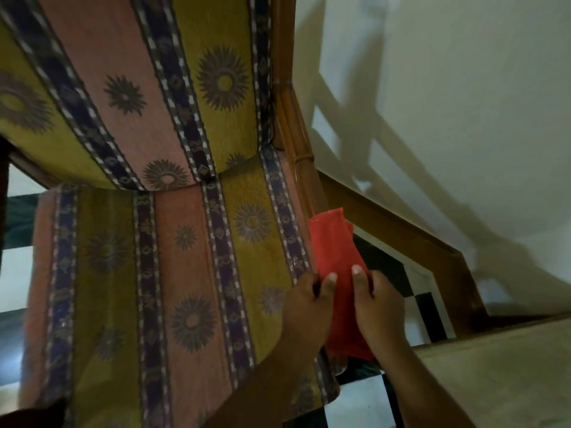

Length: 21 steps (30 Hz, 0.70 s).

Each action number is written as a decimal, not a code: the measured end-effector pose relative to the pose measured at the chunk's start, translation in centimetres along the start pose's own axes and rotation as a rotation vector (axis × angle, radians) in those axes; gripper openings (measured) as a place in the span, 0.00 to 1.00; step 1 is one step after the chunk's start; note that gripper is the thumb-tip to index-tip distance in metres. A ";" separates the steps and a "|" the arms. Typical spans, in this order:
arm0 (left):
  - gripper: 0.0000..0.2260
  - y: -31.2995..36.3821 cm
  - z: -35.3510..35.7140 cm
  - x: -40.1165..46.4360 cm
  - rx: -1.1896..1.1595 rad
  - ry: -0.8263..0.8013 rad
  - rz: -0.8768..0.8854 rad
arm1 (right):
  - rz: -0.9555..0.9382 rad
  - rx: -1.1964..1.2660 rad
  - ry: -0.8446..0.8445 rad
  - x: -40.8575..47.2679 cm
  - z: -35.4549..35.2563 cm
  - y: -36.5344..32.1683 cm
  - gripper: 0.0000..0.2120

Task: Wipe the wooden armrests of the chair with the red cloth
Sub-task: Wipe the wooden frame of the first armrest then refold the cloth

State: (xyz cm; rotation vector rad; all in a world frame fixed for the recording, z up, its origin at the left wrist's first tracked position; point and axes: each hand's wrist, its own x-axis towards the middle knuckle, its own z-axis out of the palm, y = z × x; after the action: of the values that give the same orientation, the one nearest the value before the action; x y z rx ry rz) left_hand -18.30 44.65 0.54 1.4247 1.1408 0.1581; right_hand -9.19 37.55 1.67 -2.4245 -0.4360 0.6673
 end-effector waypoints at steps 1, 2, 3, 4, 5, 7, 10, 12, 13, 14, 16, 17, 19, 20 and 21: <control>0.15 0.2 -0.1 0.0 -0.014 0.012 -0.005 | -0.019 0.017 0.013 -0.3 0.0 -0.3 0.17; 0.15 0.4 -0.5 -0.3 -0.048 0.016 0.007 | -0.035 0.036 0.028 -0.5 0.0 -0.6 0.15; 0.15 0.5 -1.1 -0.5 -0.086 0.026 0.029 | -0.045 0.061 0.041 -0.6 0.0 -1.0 0.15; 0.15 0.6 -1.9 -0.8 -0.119 0.043 0.052 | -0.059 0.086 0.052 -0.9 0.3 -1.6 0.15; 0.14 0.7 -2.7 -1.1 -0.139 0.064 0.070 | -0.069 0.104 0.059 -1.3 0.5 -2.3 0.15; 0.13 0.8 -4.3 -1.7 -0.163 0.111 0.086 | -0.095 0.155 0.043 -2.4 1.3 -3.8 0.14; 0.12 0.3 -7.9 -2.8 -0.191 0.193 0.131 | -0.101 0.235 -0.004 -4.7 3.3 -6.6 0.11; 0.11 -0.6 -11.2 -3.5 -0.183 0.276 0.163 | -0.128 0.264 -0.028 -6.4 5.5 -8.7 0.11; 0.10 -1.1 -13.1 -3.8 -0.165 0.324 0.170 | -0.146 0.289 -0.044 -7.2 6.9 -9.8 0.10; 0.09 -1.7 -15.3 -4.3 -0.135 0.374 0.174 | -0.168 0.334 -0.060 -8.3 8.6 -11.1 0.07; 0.09 -2.8 -19.3 -5.1 -0.061 0.474 0.176 | -0.211 0.425 -0.093 -10.1 11.7 -13.4 0.08; 0.09 -3.7 -22.1 -5.8 -0.033 0.534 0.171 | -0.228 0.459 -0.130 -11.5 13.8 -15.0 0.10; 0.09 -5.0 -26.5 -7.1 -0.010 0.611 0.180 | -0.260 0.521 -0.185 -13.8 16.9 -17.6 0.14; 0.09 -5.8 -28.9 -7.9 -0.003 0.643 0.190 | -0.287 0.561 -0.210 -15.2 18.6 -19.0 0.15; 0.08 -6.1 -30.0 -8.4 -0.003 0.660 0.197 | -0.325 0.594 -0.221 -15.8 19.4 -19.8 0.17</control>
State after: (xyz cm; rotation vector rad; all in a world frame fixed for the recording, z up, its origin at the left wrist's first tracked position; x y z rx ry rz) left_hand -46.34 57.98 7.37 1.5258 1.5175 0.8156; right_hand -35.84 54.58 5.72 -1.6848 -0.6042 0.7882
